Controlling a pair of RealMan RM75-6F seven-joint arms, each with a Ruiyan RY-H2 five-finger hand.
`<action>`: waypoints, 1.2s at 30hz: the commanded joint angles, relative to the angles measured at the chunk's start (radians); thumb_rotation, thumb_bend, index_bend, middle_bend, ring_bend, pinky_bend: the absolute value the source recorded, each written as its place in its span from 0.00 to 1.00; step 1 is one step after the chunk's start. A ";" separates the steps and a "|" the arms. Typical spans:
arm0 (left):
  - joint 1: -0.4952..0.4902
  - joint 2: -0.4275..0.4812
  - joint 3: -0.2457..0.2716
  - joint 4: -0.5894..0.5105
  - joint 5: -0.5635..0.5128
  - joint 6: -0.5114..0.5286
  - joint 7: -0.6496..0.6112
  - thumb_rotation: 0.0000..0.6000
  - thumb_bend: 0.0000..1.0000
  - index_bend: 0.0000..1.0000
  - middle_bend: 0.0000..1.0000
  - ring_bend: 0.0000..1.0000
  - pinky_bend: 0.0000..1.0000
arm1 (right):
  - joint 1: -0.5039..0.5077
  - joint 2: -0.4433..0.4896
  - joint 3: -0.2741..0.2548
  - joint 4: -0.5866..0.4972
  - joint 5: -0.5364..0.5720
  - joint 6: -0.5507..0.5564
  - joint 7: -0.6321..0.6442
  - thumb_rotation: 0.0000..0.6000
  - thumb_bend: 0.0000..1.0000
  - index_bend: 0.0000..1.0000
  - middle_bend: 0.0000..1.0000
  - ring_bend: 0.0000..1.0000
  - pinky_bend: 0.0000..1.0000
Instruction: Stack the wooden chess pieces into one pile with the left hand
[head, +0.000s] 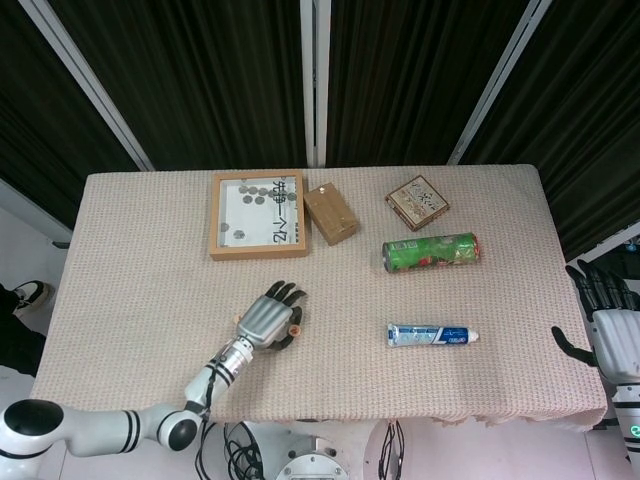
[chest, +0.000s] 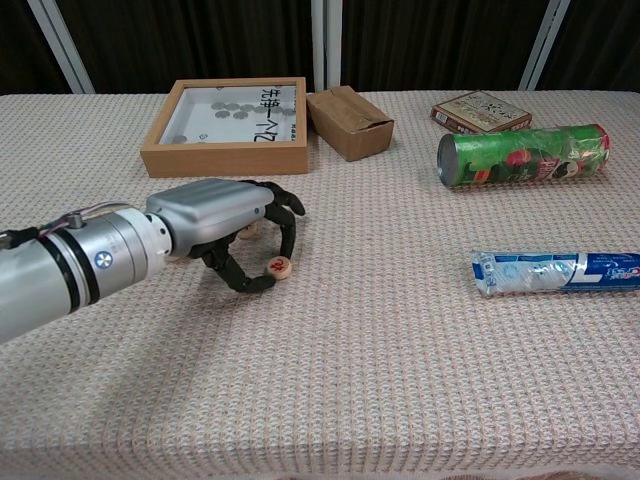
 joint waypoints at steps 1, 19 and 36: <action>0.002 0.005 0.000 -0.007 0.001 0.007 0.002 1.00 0.28 0.48 0.11 0.00 0.00 | 0.000 0.000 0.000 0.000 0.000 0.000 -0.001 1.00 0.24 0.00 0.00 0.00 0.00; 0.073 0.248 0.023 -0.268 -0.096 0.117 0.127 1.00 0.28 0.48 0.11 0.00 0.00 | 0.008 -0.007 -0.004 -0.002 -0.001 -0.015 -0.014 1.00 0.24 0.00 0.00 0.00 0.00; 0.073 0.304 0.037 -0.316 -0.198 0.111 0.134 1.00 0.28 0.48 0.12 0.00 0.00 | 0.006 -0.009 -0.003 -0.004 0.004 -0.012 -0.024 1.00 0.24 0.00 0.00 0.00 0.00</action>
